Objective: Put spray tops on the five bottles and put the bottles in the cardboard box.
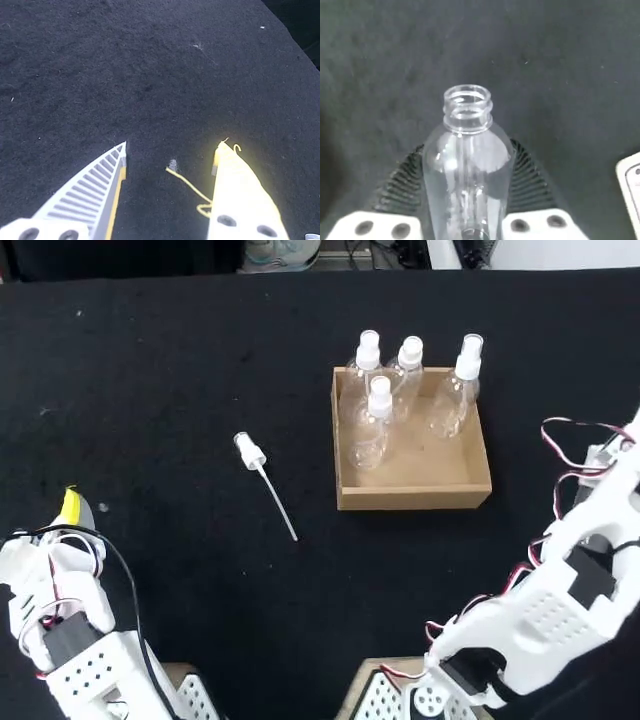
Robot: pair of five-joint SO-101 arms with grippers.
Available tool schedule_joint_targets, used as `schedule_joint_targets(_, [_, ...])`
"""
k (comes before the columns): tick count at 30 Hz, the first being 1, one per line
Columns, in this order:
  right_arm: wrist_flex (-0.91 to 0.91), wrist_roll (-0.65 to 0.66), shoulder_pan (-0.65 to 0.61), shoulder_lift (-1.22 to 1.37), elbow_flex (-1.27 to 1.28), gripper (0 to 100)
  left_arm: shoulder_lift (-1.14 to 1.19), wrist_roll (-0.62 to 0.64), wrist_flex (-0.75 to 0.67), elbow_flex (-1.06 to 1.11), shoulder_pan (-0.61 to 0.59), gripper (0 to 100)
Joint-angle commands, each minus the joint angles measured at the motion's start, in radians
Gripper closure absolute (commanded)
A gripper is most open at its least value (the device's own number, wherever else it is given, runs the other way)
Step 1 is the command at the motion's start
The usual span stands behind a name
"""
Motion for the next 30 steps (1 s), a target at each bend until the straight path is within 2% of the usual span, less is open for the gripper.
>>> schedule_joint_targets(1, [-0.069, -0.031, -0.034, -0.024, 0.019, 98.8, -0.008, 0.008, -0.015, -0.054, 0.012, 73])
schedule_joint_targets(7, [-0.19, -0.028, -0.041, -0.2, 0.251, 98.8, -0.008, 0.008, -0.015, -0.054, 0.012, 73])
schedule_joint_targets(14, [-0.494, -0.032, -0.043, -0.438, 0.581, 98.8, -0.008, 0.008, -0.015, -0.054, 0.012, 73])
schedule_joint_targets(16, [-0.571, -0.038, -0.043, -0.45, 0.633, 98.8, -0.008, 0.008, -0.015, -0.054, 0.012, 73])
schedule_joint_targets(19, [-0.724, -0.126, -0.034, -0.449, 0.699, 98.8, -0.008, 0.008, -0.015, -0.054, 0.012, 73])
schedule_joint_targets(22, [-0.956, -0.199, -0.015, -0.46, 0.812, 98.8, -0.008, 0.008, -0.015, -0.054, 0.012, 73])
schedule_joint_targets(25, [-1.18, -0.207, -0.017, -0.45, 0.921, 98.8, -0.008, 0.008, -0.015, -0.054, 0.012, 73])
schedule_joint_targets(27, [-1.257, -0.21, -0.025, -0.452, 0.97, 98.8, -0.008, 0.008, -0.015, -0.054, 0.012, 73])
schedule_joint_targets(30, [-1.269, -0.215, -0.026, -0.456, 0.984, 98.8, -0.008, 0.006, -0.015, -0.053, 0.012, 73])
